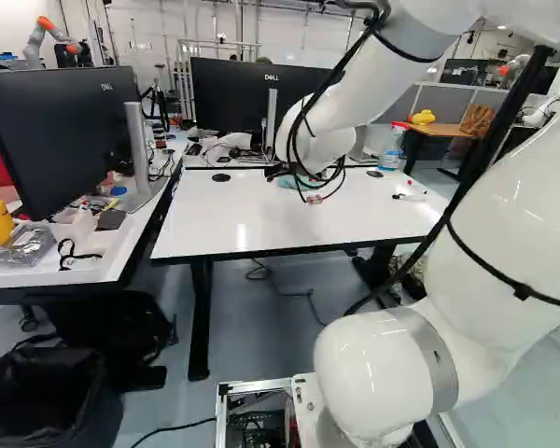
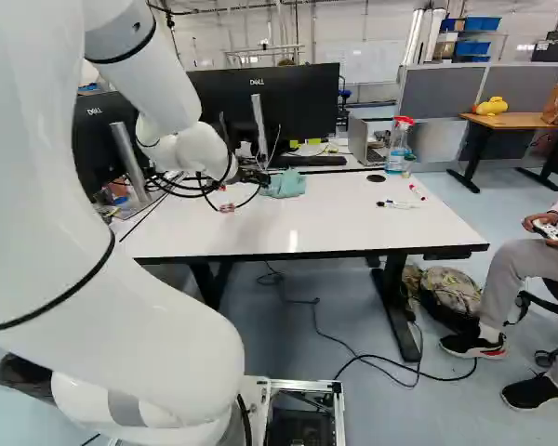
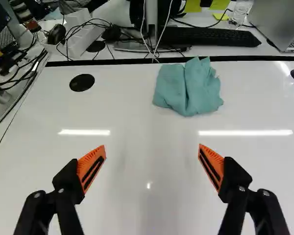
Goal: Clean the table with the green towel
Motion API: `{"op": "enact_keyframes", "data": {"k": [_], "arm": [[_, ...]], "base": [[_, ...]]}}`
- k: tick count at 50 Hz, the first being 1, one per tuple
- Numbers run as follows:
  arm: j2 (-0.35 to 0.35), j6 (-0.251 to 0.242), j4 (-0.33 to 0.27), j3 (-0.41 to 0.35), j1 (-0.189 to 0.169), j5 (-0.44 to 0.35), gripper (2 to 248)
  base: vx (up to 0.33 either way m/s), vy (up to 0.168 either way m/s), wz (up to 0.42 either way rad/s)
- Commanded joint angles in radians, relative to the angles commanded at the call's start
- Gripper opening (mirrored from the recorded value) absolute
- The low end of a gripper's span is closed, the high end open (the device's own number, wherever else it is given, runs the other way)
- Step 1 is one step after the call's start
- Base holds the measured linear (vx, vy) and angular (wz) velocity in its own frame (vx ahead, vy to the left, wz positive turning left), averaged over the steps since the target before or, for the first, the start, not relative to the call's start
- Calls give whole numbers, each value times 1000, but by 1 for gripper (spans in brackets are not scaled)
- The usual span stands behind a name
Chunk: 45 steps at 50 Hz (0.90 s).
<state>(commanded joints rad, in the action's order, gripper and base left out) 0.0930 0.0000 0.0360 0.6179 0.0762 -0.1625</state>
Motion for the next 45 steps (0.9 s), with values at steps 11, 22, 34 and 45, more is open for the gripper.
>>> {"op": "enact_keyframes", "data": {"k": [11,22,34,45], "arm": [[15,0,-3,-44,-6,-58,247],[34,0,-6,-96,-14,-128,247],[58,0,-11,-165,-24,-221,247],[84,0,-16,-239,-34,-319,247]], "base": [[0,0,0],[0,0,0],[0,0,0],[0,0,0]]}}
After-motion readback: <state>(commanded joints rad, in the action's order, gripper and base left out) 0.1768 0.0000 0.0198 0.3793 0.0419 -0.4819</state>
